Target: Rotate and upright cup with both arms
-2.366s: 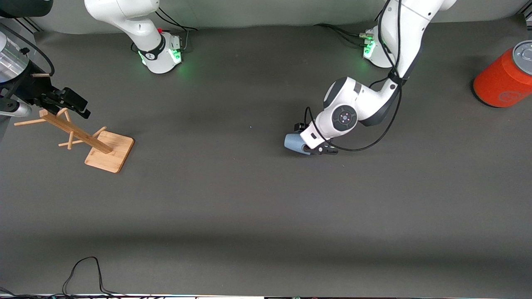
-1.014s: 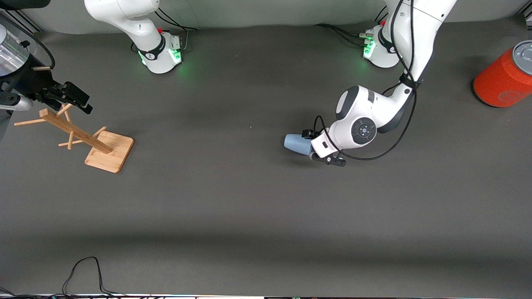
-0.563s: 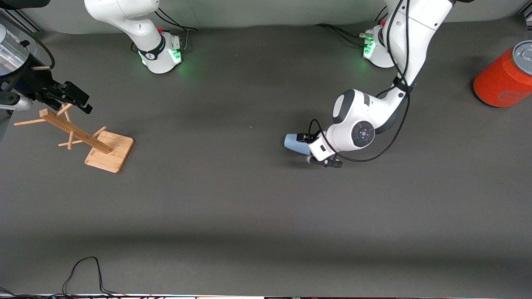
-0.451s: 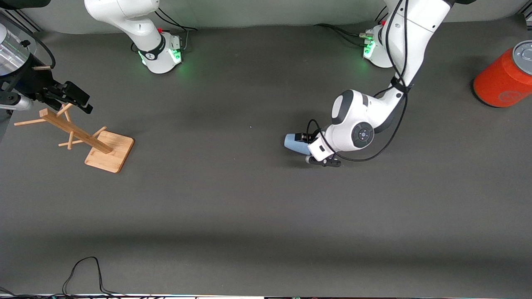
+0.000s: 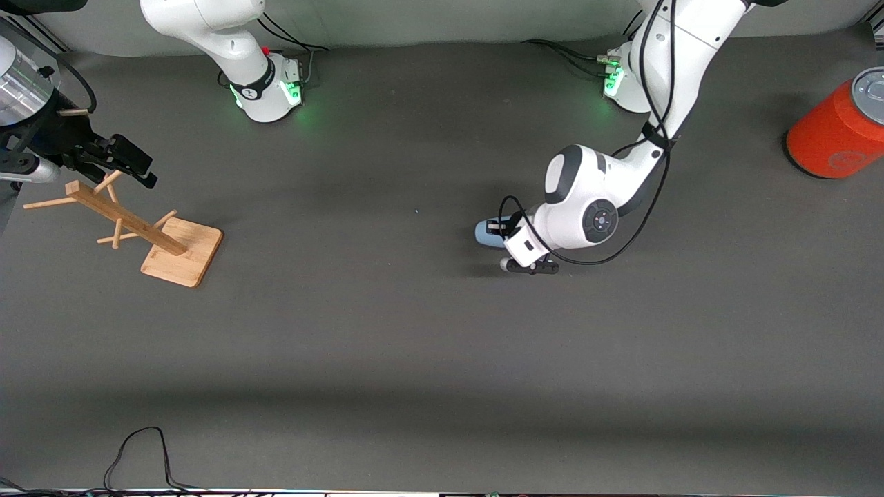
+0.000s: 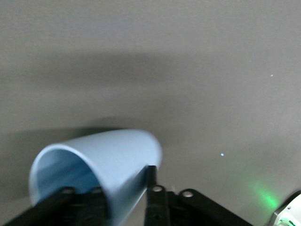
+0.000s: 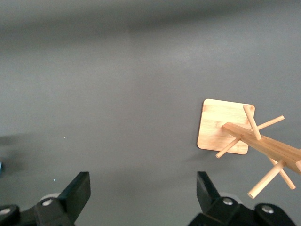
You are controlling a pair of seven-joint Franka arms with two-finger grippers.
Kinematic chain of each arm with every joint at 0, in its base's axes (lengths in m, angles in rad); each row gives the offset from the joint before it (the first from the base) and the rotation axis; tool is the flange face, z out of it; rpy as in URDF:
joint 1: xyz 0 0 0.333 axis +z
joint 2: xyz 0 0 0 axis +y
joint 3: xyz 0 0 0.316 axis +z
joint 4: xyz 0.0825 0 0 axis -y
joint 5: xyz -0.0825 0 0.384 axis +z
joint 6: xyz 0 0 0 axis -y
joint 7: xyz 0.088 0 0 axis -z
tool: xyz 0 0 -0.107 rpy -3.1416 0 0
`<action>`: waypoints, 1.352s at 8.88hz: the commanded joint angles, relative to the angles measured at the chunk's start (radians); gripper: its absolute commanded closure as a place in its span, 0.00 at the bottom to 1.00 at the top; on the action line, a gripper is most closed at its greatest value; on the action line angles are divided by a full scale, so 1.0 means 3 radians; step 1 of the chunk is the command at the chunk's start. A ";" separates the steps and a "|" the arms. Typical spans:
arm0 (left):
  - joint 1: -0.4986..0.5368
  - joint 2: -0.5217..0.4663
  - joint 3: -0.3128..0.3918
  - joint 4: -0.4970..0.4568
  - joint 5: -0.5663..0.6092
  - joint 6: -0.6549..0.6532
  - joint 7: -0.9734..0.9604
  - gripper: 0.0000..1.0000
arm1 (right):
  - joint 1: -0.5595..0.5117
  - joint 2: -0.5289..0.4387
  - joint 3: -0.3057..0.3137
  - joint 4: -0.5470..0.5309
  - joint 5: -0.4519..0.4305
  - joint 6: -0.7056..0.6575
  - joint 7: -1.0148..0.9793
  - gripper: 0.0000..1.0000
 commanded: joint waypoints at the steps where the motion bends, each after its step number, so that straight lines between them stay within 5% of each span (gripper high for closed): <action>1: -0.0232 -0.0123 0.0016 0.0215 0.0917 -0.0120 -0.0885 1.00 | 0.0033 -0.0035 -0.0008 0.0019 0.0025 -0.0075 0.0069 0.00; 3: -0.0472 0.0059 -0.0086 0.0670 0.1897 -0.0365 -0.1869 1.00 | 0.0033 -0.0040 -0.0008 0.0029 0.0045 -0.0075 0.0074 0.00; 8: -0.0795 0.0679 -0.0086 0.1152 0.2954 -0.0305 -0.3079 1.00 | 0.0038 -0.0076 -0.0018 0.0034 0.0046 -0.0059 0.0059 0.00; 9: -0.0785 0.0684 -0.0086 0.1183 0.2919 -0.0310 -0.3054 0.35 | 0.0038 -0.0081 -0.0023 0.0024 0.0046 -0.0059 0.0054 0.00; 10: -0.0775 0.0659 -0.0086 0.1239 0.2913 -0.0381 -0.3044 0.00 | 0.0033 -0.0081 -0.0029 0.0024 0.0041 -0.0059 0.0034 0.00; 12: -0.0724 0.0562 -0.0167 0.1423 0.2766 -0.0773 -0.3008 0.00 | 0.0038 -0.0025 -0.0013 0.0034 0.0040 -0.0065 0.0008 0.00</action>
